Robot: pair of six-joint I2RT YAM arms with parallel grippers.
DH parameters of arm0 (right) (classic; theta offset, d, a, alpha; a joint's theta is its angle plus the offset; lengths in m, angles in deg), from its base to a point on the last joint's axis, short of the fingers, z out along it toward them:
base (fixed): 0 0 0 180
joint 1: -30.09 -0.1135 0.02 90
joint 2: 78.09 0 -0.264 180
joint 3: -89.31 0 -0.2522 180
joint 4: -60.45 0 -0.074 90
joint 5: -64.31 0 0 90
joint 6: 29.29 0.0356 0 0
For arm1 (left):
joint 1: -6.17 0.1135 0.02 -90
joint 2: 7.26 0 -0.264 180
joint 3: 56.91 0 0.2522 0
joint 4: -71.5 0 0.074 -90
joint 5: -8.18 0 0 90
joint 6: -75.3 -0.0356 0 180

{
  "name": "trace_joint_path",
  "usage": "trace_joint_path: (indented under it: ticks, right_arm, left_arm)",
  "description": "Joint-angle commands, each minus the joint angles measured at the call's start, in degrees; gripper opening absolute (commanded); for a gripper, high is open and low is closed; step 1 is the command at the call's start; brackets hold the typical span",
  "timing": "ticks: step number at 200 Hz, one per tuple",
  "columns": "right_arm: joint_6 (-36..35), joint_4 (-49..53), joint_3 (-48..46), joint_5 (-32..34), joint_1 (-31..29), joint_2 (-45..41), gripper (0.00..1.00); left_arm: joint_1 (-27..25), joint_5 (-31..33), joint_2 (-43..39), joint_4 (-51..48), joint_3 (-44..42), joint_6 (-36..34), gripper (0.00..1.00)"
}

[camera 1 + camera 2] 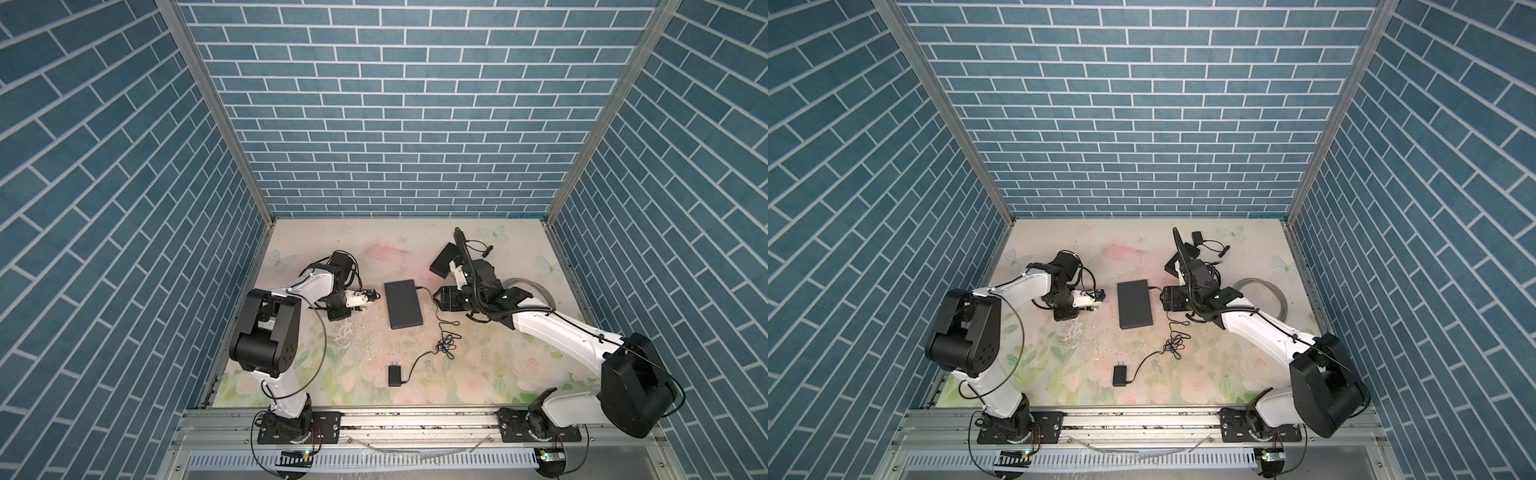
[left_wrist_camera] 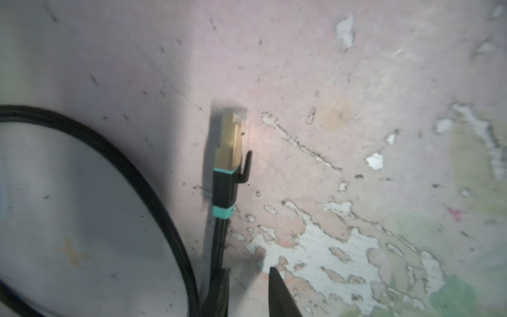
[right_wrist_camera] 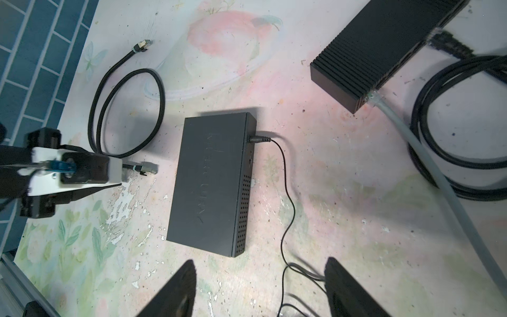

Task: Insert the plug into the switch port
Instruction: 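Lift the ethernet plug and carry it toward the grey switch with the left gripper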

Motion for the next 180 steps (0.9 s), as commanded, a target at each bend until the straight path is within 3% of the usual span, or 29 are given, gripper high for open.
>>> trace_joint_path:
  ticks: [1, 144, 180]
  right_arm:
    - [-0.6, 1.0, 4.6, 0.9, -1.3, 1.9, 0.74]
    - [-1.6, 3.5, 7.6, 2.5, -2.4, 3.2, 0.74]
    - [-2.2, 4.4, 8.5, 2.1, -2.4, 3.2, 0.73]
  left_arm:
    - [-0.4, -1.8, -4.2, -3.9, 3.3, -1.9, 0.28]
    - [-0.1, 0.1, 4.6, 3.8, -1.1, -2.8, 0.28]
    - [-0.2, 0.0, 5.6, 5.9, -1.4, -2.4, 0.21]
